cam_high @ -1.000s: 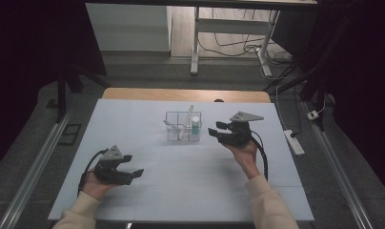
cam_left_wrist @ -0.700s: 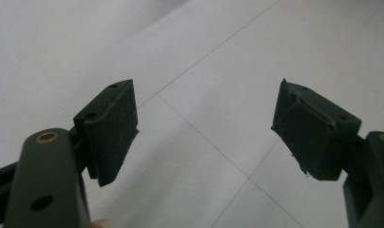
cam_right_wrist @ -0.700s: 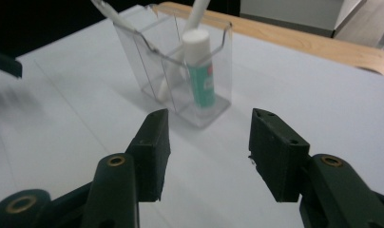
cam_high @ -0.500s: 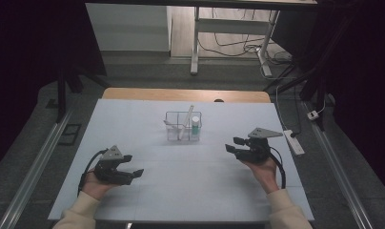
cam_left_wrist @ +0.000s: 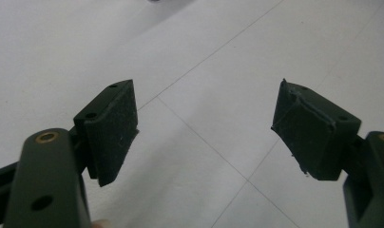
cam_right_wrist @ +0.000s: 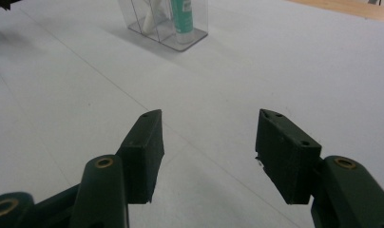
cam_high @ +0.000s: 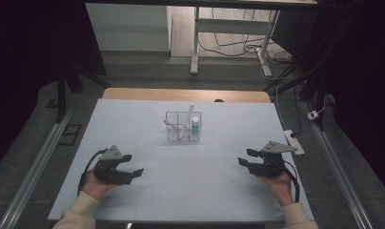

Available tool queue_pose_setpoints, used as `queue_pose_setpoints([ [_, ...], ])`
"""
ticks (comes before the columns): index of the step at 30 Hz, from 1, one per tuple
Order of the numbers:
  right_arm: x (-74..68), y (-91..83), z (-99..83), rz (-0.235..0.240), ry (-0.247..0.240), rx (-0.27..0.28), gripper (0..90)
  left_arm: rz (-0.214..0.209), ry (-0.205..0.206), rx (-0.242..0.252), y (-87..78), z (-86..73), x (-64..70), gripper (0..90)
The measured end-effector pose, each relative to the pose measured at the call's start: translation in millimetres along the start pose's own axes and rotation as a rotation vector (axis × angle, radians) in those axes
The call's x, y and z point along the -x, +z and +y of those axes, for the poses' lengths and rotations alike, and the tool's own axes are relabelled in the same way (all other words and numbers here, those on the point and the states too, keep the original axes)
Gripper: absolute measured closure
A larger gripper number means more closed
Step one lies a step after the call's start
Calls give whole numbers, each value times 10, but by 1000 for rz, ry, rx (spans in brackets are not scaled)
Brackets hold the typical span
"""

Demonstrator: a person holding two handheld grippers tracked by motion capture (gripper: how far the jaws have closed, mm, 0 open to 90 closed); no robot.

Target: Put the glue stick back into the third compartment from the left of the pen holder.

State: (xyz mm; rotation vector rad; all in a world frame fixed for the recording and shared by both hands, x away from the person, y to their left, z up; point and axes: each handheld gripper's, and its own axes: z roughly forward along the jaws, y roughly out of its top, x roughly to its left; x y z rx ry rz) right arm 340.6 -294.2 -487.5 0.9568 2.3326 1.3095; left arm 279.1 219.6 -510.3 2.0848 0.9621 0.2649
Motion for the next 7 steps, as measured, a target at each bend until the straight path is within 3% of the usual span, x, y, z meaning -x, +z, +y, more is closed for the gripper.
queue_pose_setpoints([
  [7, -8, 15, -15, -5, -11, -1, 404, 0, -3, 6, -13, -2, -8, 232],
])
